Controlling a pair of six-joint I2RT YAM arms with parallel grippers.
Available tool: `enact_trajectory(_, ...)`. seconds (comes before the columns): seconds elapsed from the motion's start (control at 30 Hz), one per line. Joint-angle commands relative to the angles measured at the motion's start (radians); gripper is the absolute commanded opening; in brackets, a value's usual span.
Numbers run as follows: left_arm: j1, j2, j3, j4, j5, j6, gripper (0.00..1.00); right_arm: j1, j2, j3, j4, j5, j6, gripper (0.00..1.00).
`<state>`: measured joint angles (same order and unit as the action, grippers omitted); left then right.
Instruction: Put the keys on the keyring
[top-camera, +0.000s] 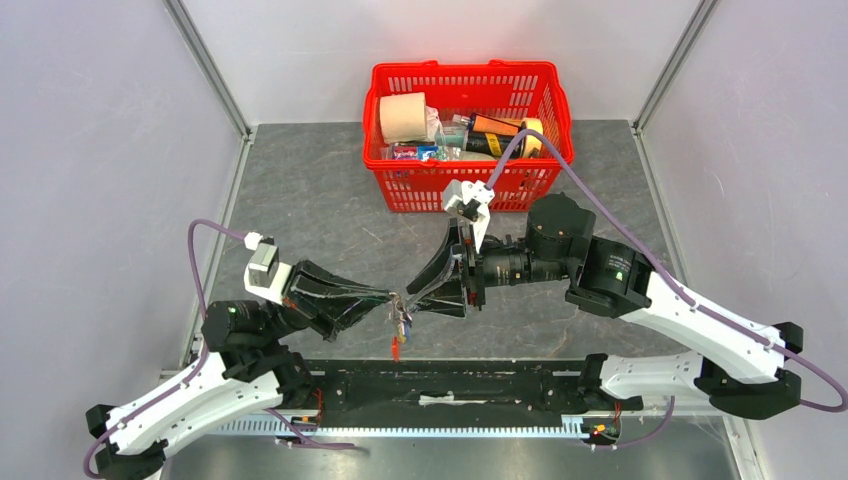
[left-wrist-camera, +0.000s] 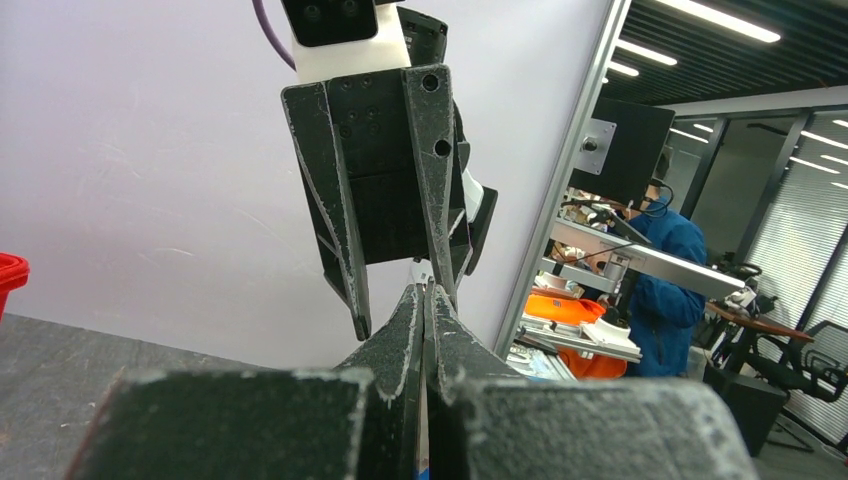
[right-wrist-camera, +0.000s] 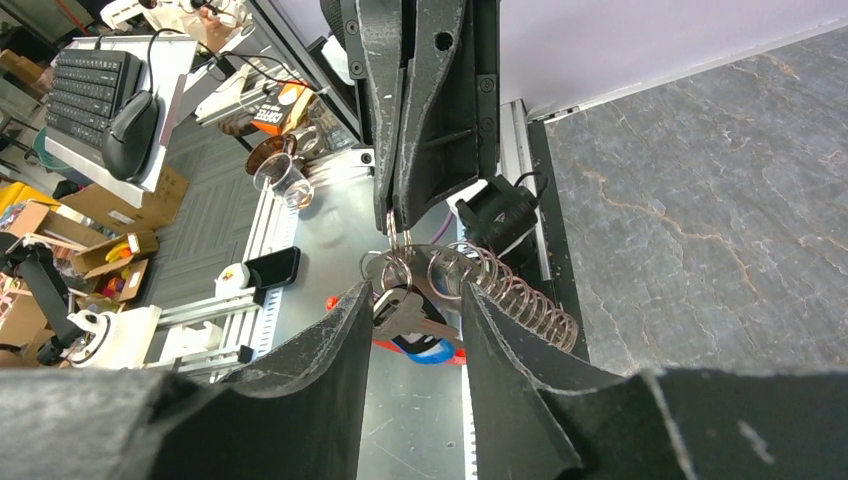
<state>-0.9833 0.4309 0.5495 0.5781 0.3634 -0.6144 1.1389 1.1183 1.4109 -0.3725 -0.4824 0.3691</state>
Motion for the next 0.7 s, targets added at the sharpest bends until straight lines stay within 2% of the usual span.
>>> enact_trajectory(0.0, 0.002, 0.005, 0.004, 0.062, -0.027, -0.032, 0.02, 0.001, 0.003, 0.055, 0.056, -0.021, -0.017, 0.45)
enact_trajectory(0.67, 0.002, 0.008, -0.004, 0.086, -0.026, -0.041, 0.02, 0.002, 0.033, 0.054, 0.095, -0.05, -0.019, 0.38)
